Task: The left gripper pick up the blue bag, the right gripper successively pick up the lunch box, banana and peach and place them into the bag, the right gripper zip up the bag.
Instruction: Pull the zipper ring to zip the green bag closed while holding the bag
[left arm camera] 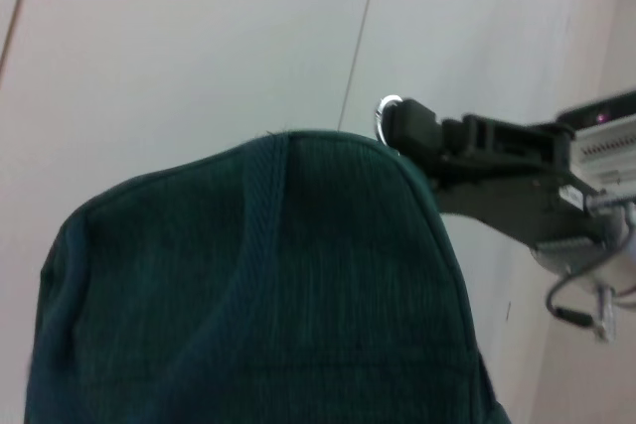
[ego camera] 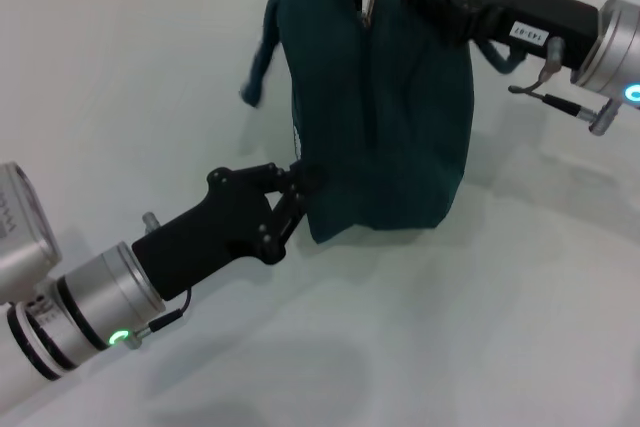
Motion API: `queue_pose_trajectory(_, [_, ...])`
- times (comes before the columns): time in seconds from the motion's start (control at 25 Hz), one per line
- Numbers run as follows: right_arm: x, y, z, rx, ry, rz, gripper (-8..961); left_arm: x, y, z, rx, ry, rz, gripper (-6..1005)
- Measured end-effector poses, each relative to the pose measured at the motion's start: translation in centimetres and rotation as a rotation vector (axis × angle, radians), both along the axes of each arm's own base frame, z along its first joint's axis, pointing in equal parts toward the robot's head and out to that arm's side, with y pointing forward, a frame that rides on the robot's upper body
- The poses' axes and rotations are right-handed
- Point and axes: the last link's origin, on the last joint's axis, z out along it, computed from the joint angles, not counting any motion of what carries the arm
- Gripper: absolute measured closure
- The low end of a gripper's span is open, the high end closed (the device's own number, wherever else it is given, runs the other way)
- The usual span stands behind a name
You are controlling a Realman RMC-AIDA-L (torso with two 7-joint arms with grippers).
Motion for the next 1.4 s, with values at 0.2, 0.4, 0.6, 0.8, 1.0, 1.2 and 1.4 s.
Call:
queue_pose_trajectory(0.2, [0.0, -0.1, 0.4, 0.002, 0.035, -0.003, 908, -0.2, -0.3, -0.4, -0.011, 0.018, 0.004, 927])
queue_pose_trajectory(0.4, [0.3, -0.3, 0.5, 0.006, 0.048, -0.007, 907, -0.3, -0.4, -0.6, -0.015, 0.028, 0.012, 907])
queue_pose_trajectory(0.6, [1.4, 0.2, 0.9, 0.042, 0.039, -0.071, 906, -0.6, -1.0, -0.8, -0.036, 0.048, 0.001, 888])
queue_pose_trajectory(0.8, [1.9, 0.7, 1.5, 0.071, 0.045, -0.106, 904, -1.2, -1.7, -0.8, -0.05, 0.064, -0.004, 868])
queue_pose_trajectory(1.0, [2.0, 0.3, 0.9, 0.051, 0.032, -0.099, 903, -1.0, -1.7, -0.9, -0.061, 0.052, -0.004, 849])
queue_pose_trajectory(1.2, [2.0, -0.2, 0.3, 0.019, 0.019, -0.078, 901, 0.2, -1.8, -0.4, -0.049, -0.019, -0.049, 829])
queue_pose_trajectory(1.4, [2.2, -0.6, 0.2, 0.005, 0.018, -0.076, 900, 1.5, -1.7, 0.5, -0.057, -0.108, -0.103, 736])
